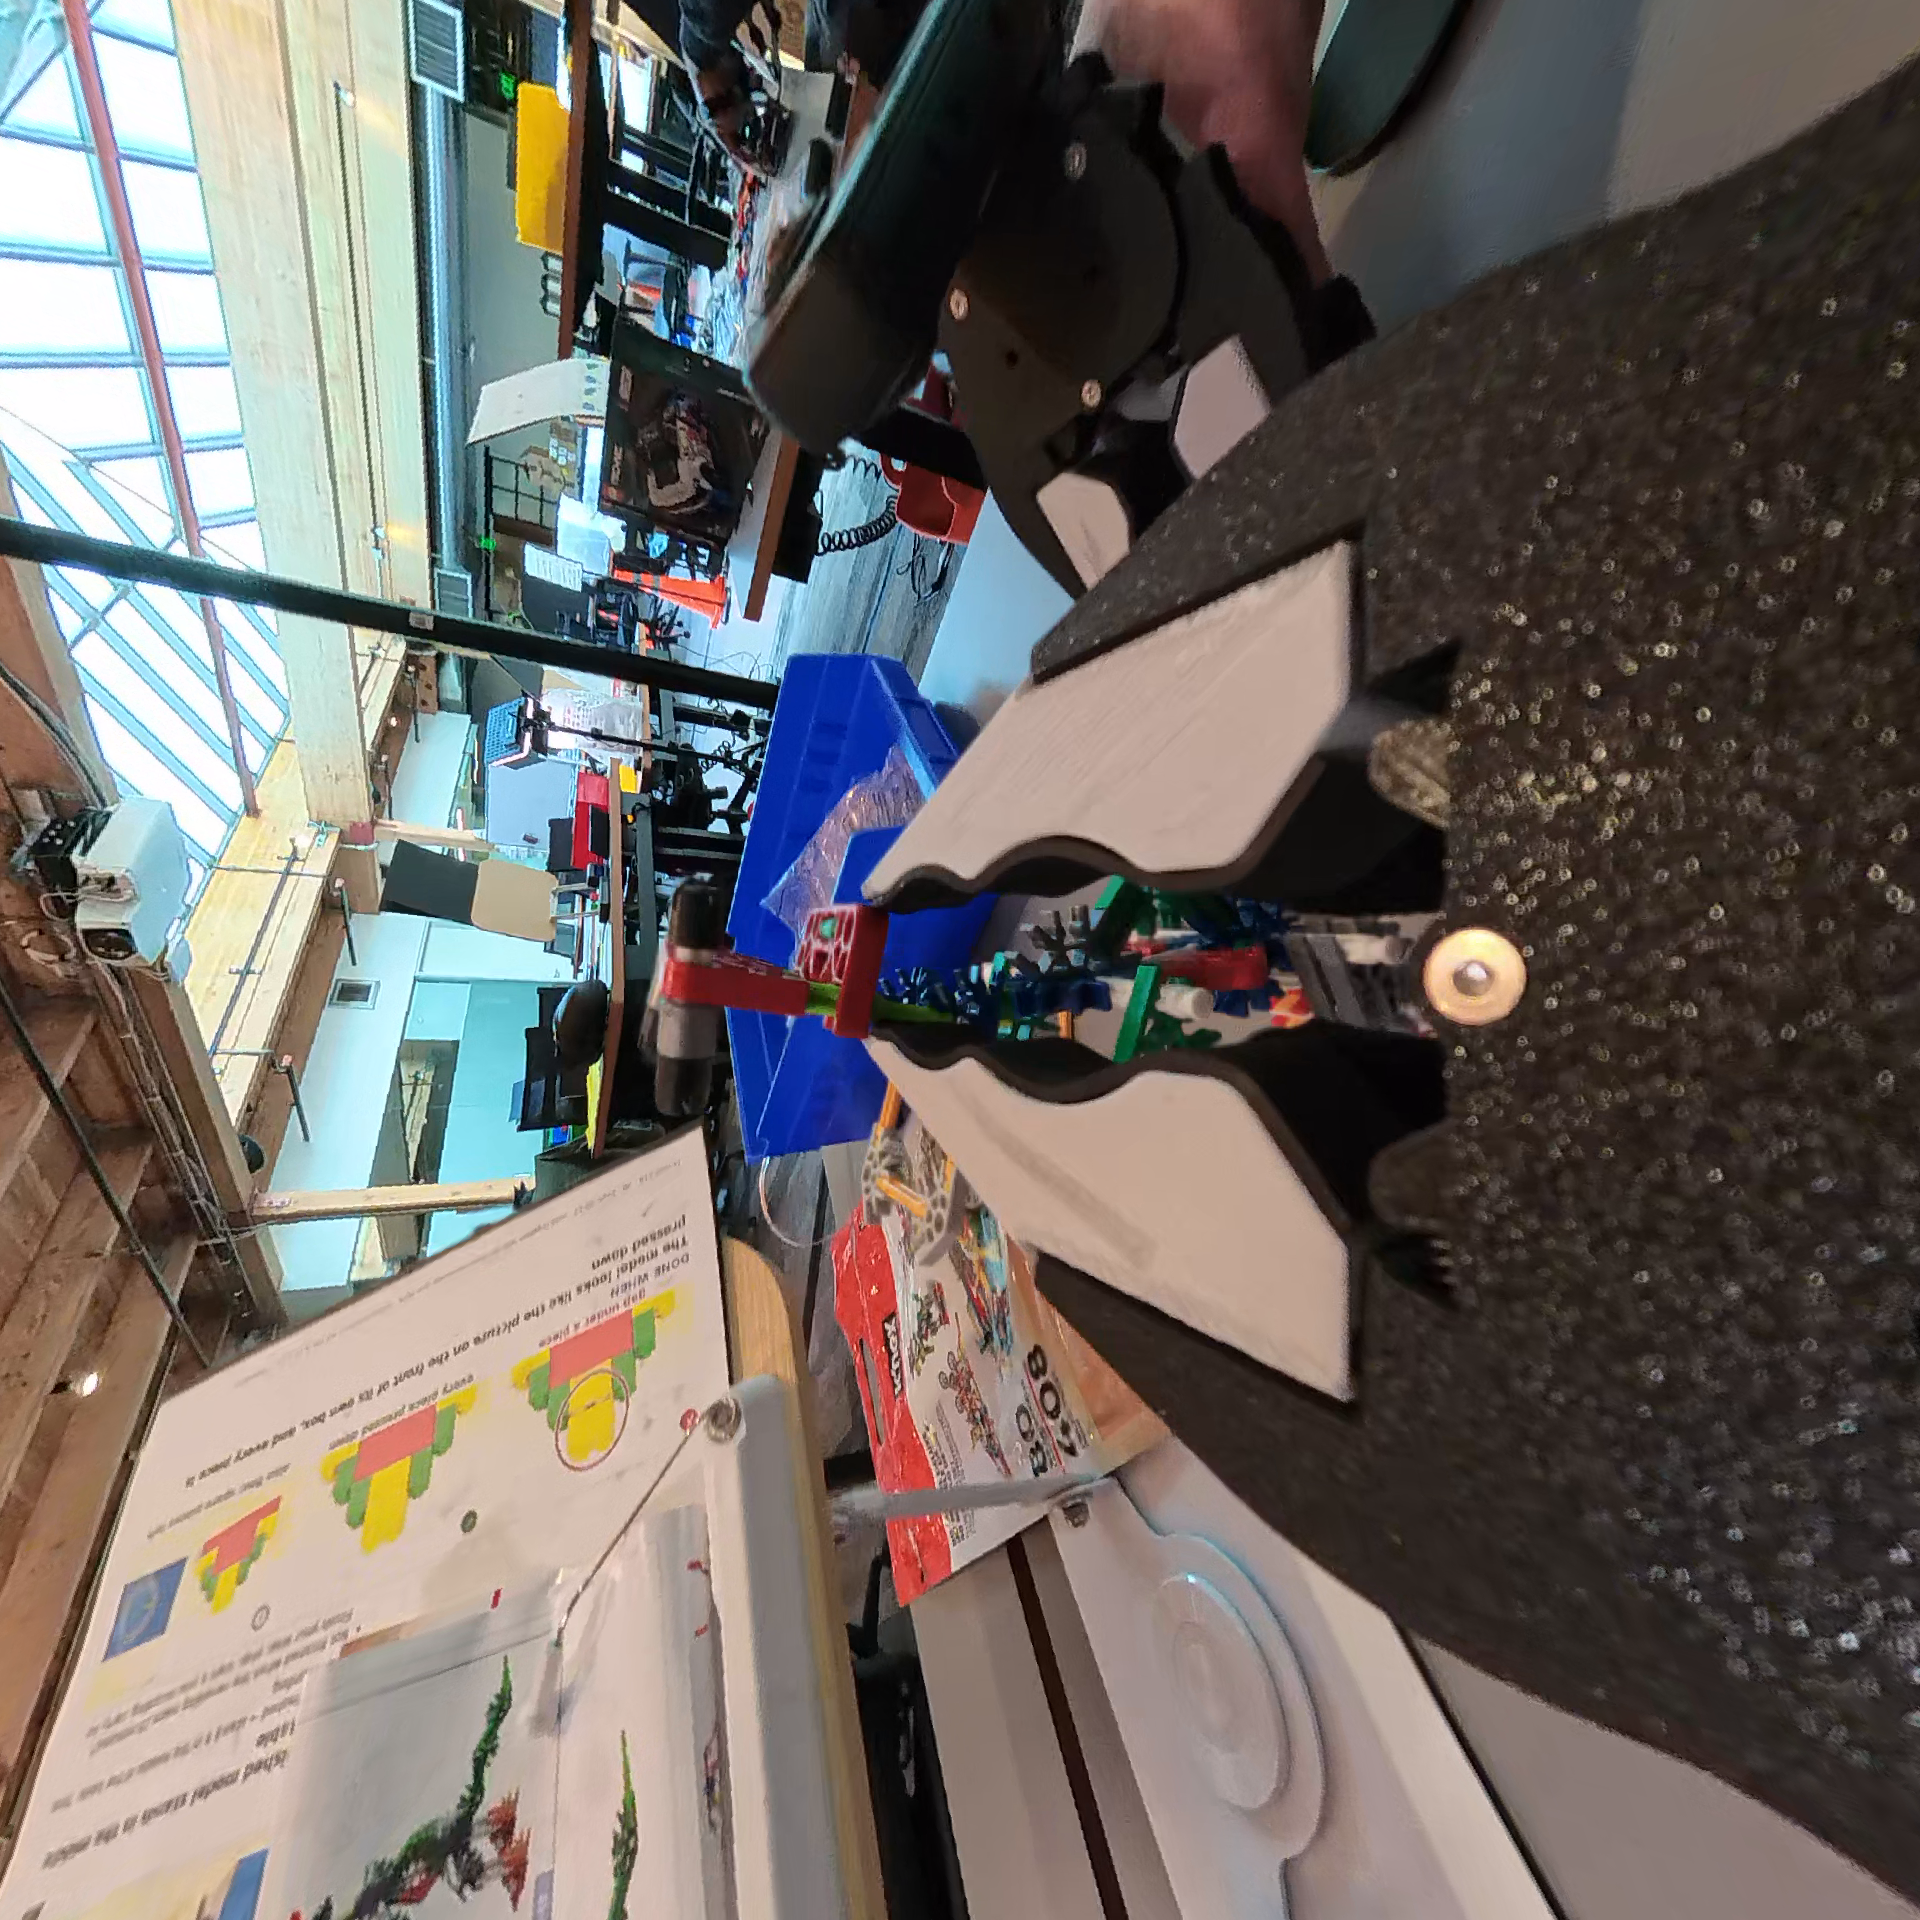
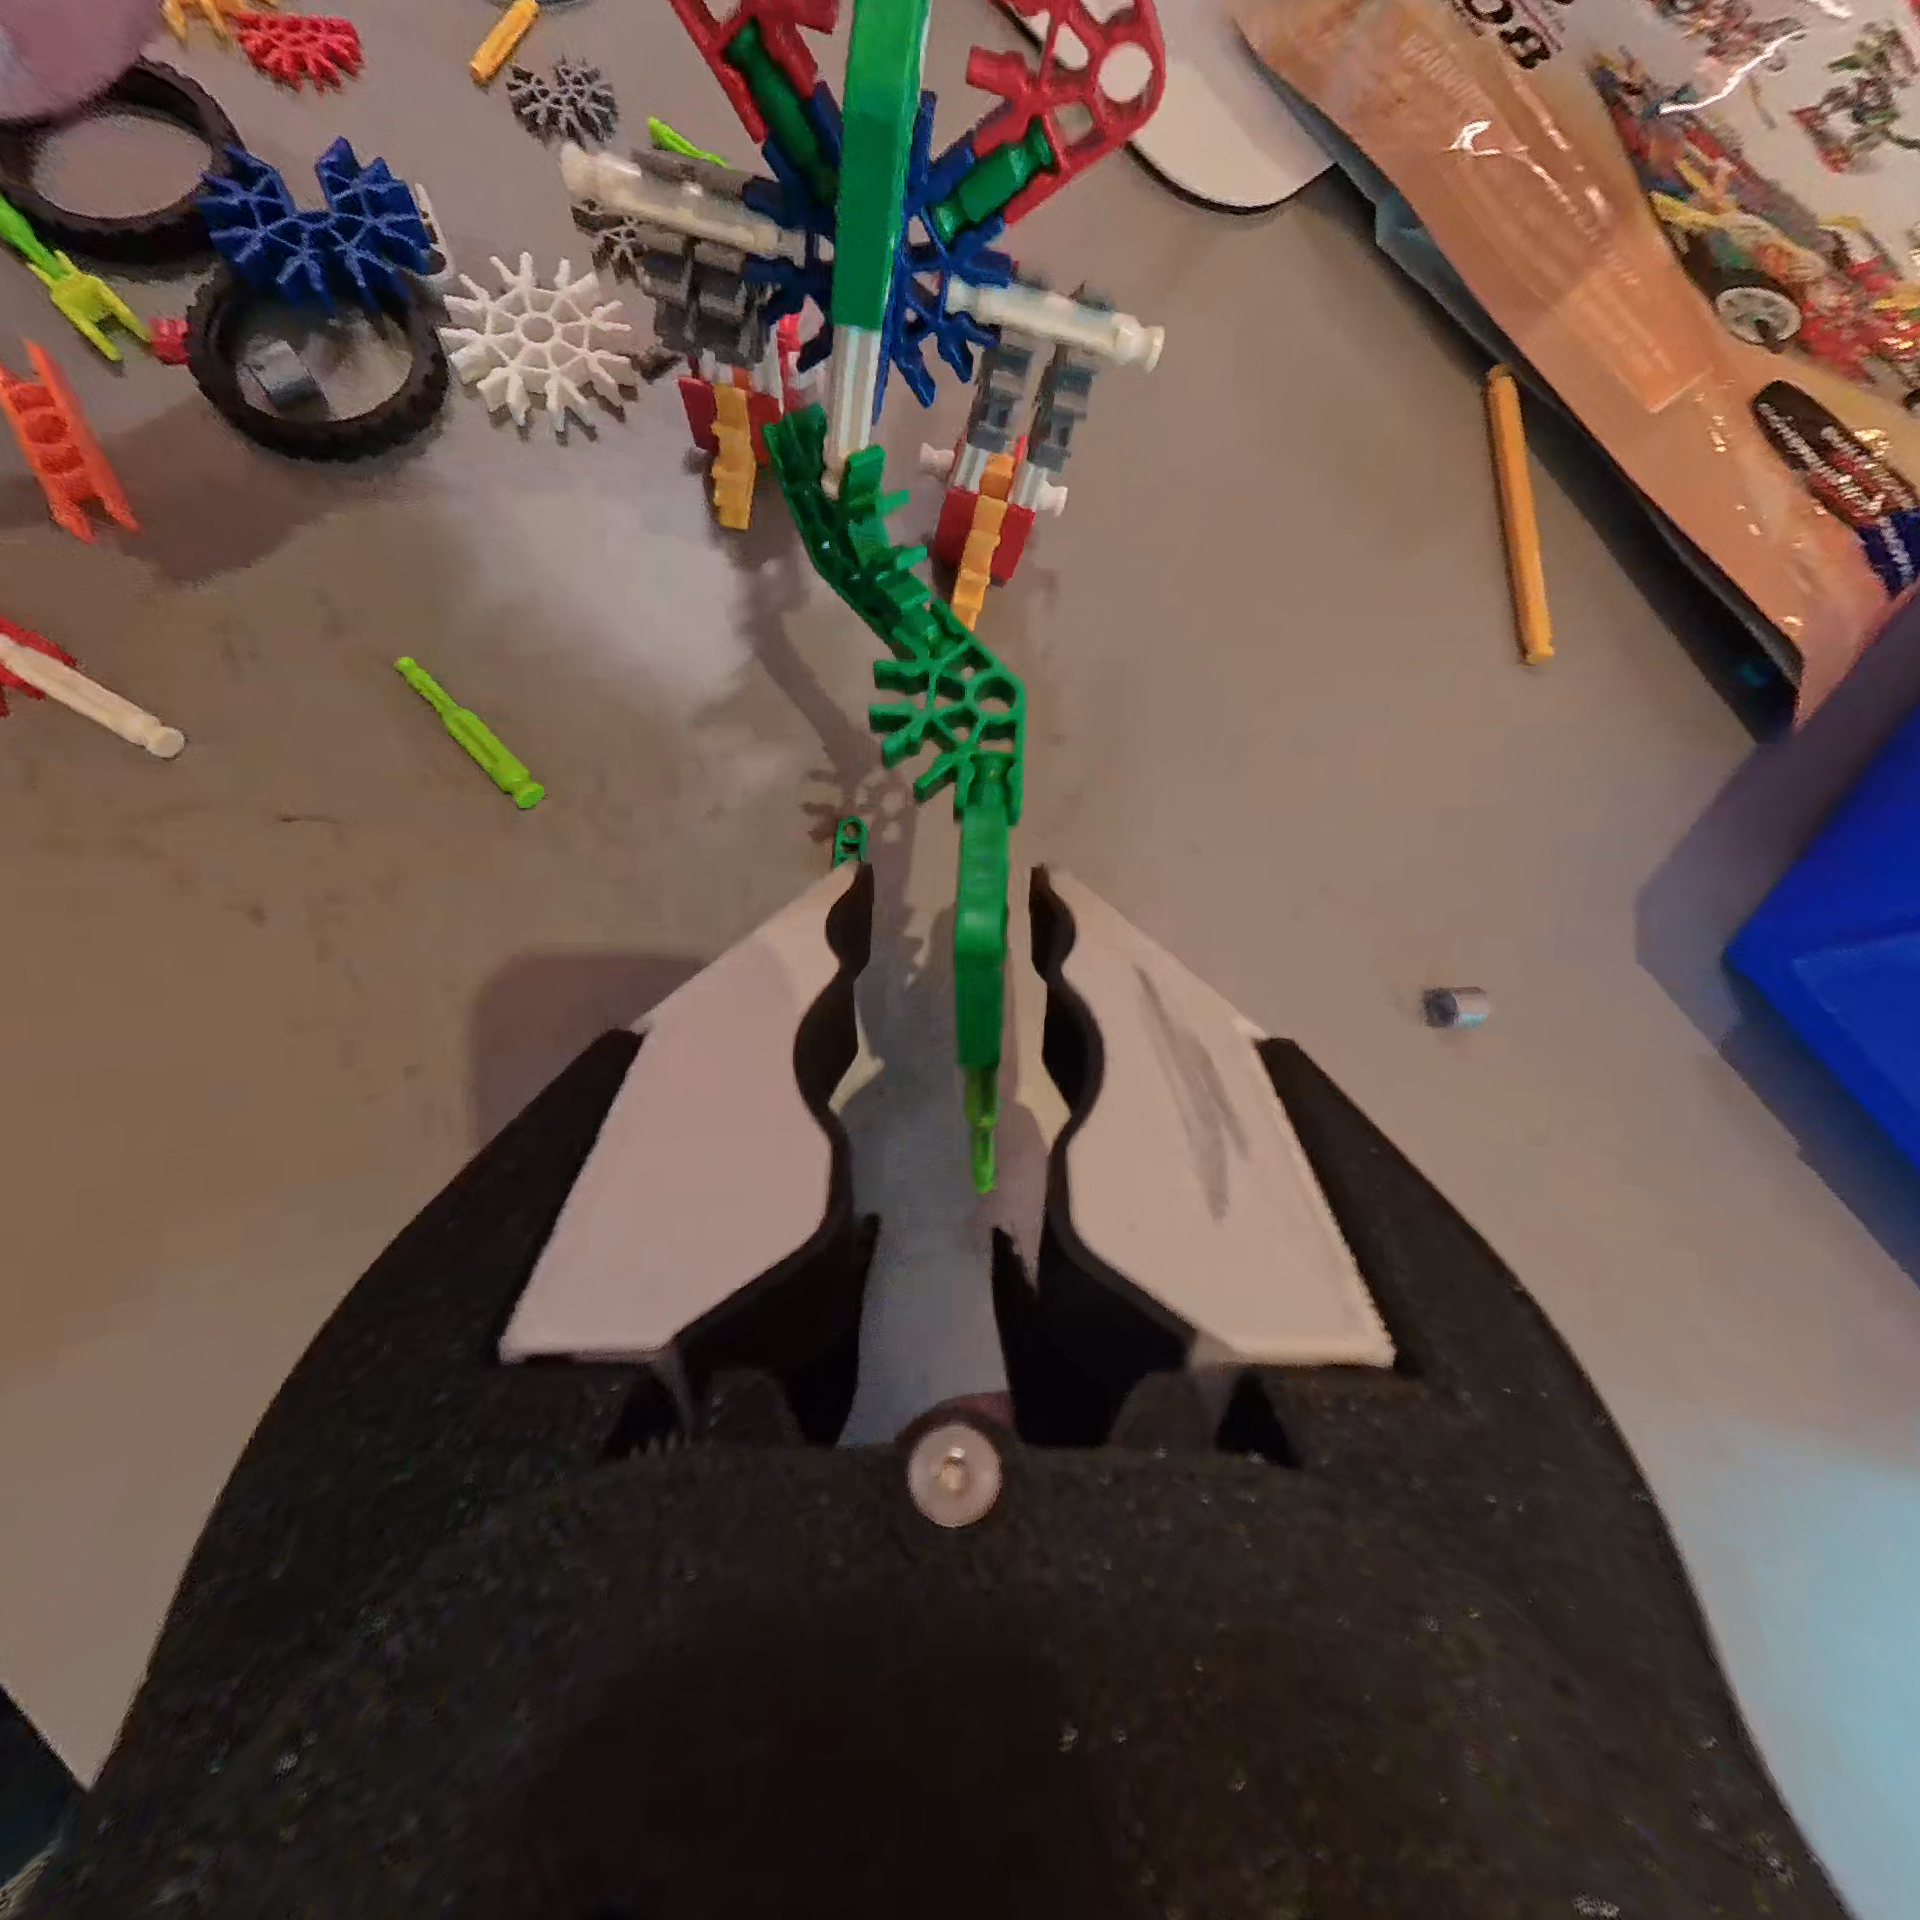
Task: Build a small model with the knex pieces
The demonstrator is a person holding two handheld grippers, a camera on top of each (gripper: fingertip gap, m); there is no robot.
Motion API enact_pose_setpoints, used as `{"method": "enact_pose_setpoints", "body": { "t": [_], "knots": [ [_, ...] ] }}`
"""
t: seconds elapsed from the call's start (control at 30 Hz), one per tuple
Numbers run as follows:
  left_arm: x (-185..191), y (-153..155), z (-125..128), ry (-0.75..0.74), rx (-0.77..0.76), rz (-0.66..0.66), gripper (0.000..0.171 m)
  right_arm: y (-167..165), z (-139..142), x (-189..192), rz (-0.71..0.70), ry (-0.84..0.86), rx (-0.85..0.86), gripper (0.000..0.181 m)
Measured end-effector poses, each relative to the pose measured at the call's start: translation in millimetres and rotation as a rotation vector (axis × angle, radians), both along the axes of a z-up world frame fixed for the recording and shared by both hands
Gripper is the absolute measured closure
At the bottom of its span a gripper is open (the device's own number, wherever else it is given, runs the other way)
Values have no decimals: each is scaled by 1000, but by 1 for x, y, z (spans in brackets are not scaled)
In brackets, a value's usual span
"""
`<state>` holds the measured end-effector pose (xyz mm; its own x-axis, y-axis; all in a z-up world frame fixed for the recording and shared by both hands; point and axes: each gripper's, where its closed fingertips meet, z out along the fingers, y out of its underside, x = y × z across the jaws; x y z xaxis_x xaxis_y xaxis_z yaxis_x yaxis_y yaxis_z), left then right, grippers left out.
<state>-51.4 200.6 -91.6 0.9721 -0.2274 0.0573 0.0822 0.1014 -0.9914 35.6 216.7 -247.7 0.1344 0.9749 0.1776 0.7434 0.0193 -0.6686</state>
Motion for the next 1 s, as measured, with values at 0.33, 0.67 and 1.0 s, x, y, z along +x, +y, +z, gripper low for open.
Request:
{"method": "enact_pose_setpoints", "body": {
  "t": [0.33,0.67,1.0],
  "knots": [
    [-15,11,0,-9,6,13,154,2,23,5,5,122,-19,176],
    [-30,10,-9,63,-49,-26,146,4,33,0,-8,183,-92,177],
    [-51,-8,-27,118,-142,22,123,3,36,-8,2,188,-102,177]
  ]
}}
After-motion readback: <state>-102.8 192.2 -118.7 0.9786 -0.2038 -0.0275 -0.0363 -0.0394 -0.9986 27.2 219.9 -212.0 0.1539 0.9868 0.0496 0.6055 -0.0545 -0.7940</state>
